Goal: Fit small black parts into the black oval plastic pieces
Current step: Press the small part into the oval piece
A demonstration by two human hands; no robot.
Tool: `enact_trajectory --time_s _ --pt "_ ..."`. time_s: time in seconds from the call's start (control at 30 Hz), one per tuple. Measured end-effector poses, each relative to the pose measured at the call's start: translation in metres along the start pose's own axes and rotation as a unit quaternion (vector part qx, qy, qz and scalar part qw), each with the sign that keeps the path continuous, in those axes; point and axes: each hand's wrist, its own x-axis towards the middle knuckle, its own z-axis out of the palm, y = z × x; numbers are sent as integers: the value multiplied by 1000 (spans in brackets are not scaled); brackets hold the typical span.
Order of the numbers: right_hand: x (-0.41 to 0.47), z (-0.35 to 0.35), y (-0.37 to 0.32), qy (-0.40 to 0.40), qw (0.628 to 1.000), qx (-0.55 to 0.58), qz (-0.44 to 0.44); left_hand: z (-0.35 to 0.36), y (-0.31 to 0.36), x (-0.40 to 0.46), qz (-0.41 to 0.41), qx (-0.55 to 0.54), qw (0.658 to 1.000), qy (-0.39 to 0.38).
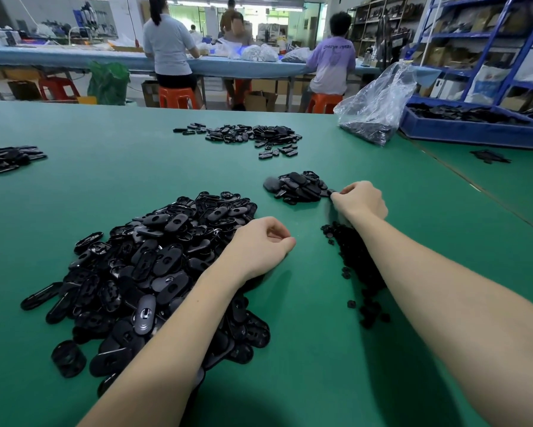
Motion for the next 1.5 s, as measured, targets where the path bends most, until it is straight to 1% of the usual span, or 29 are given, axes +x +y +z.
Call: enact_trajectory --time_s 0.37,0.47,0.5,0.57,0.63,0.67,0.77,0.97,1.1,1.2,1.33,1.4,1.5 --pt "-7 -14 2 -49 998 -17 -44 -2 0 0 10 8 1000 -7" --pt "-22 -22 0 -97 991 -15 -88 -4 -1 0 6 4 1000 -15" --pt "-30 -25 0 -127 986 -11 -107 -5 0 0 -3 -12 1000 -22" --pt "-50 -31 -1 -189 971 -11 -145 -7 2 2 -32 -106 993 -38" --pt "-72 -32 -1 -234 954 -23 -186 -13 6 2 -64 -228 970 -52" --pt "-82 -32 0 -247 947 -34 -205 -16 7 3 -70 -260 961 -56" --pt "-105 -30 -2 -280 927 -67 -242 -22 9 3 -60 -271 958 -68" --pt "-137 -22 -15 -323 896 -53 -301 -24 7 2 -32 -214 974 -65" --pt "-146 -16 -20 -332 886 -67 -317 -26 5 0 -27 -200 978 -55" --pt "-143 -21 -19 -319 889 -72 -321 -29 3 1 -23 -197 979 -58" --pt "-125 -40 -9 -305 903 -42 -300 -30 5 1 -25 -212 975 -62" --pt "-115 -49 -3 -283 913 -23 -292 -30 6 0 -23 -209 975 -68" --pt "-106 -59 3 -253 926 10 -280 -26 6 -4 -6 -232 967 -101"
